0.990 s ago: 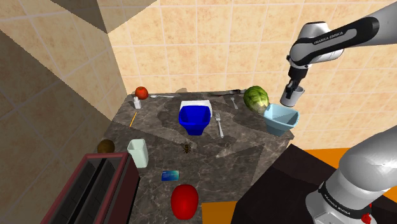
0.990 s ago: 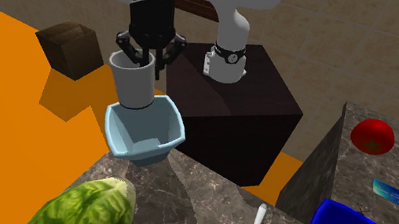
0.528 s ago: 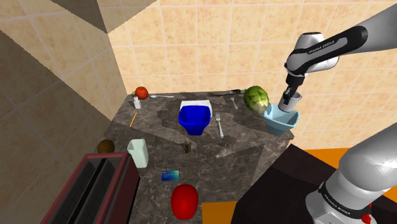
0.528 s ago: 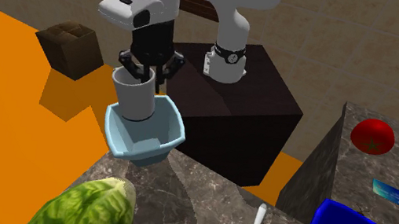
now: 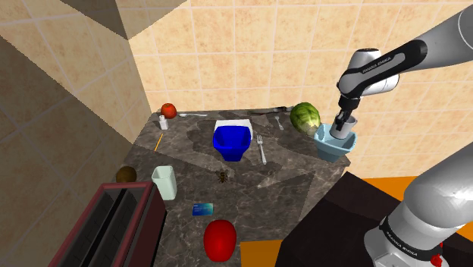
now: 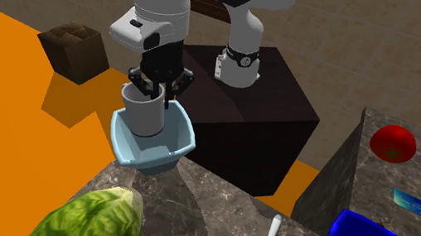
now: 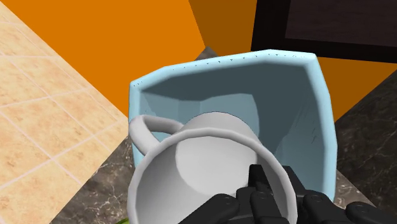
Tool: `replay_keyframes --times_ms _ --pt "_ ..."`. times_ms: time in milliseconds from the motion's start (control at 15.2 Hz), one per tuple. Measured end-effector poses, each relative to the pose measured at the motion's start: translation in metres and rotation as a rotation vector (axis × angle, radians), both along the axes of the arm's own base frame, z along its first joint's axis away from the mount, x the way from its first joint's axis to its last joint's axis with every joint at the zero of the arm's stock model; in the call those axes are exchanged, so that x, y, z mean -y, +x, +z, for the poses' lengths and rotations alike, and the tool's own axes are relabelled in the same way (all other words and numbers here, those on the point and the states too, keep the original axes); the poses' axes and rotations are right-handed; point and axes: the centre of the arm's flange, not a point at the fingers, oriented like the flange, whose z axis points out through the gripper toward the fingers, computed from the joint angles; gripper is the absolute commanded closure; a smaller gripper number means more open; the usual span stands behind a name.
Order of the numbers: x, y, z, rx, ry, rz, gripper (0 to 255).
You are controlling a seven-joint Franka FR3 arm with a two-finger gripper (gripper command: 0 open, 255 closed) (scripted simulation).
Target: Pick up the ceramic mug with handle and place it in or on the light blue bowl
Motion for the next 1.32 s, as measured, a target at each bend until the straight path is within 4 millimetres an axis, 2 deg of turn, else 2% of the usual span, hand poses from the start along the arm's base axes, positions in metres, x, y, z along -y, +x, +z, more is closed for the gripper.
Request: replay_keyframes --times_ms 264,330,726,990,1320 --pt "0.000 0.000 -0.001 0.000 0.000 0.000 255" --pt "0.000 0.000 -0.001 0.000 0.000 0.000 0" --pt "0.000 0.000 -0.001 0.001 0.000 0.000 0" --pt "-0.002 0.001 0.040 0.003 -0.001 0.000 0" --pt "-0.003 0.000 0.049 0.001 0.000 0.000 0"
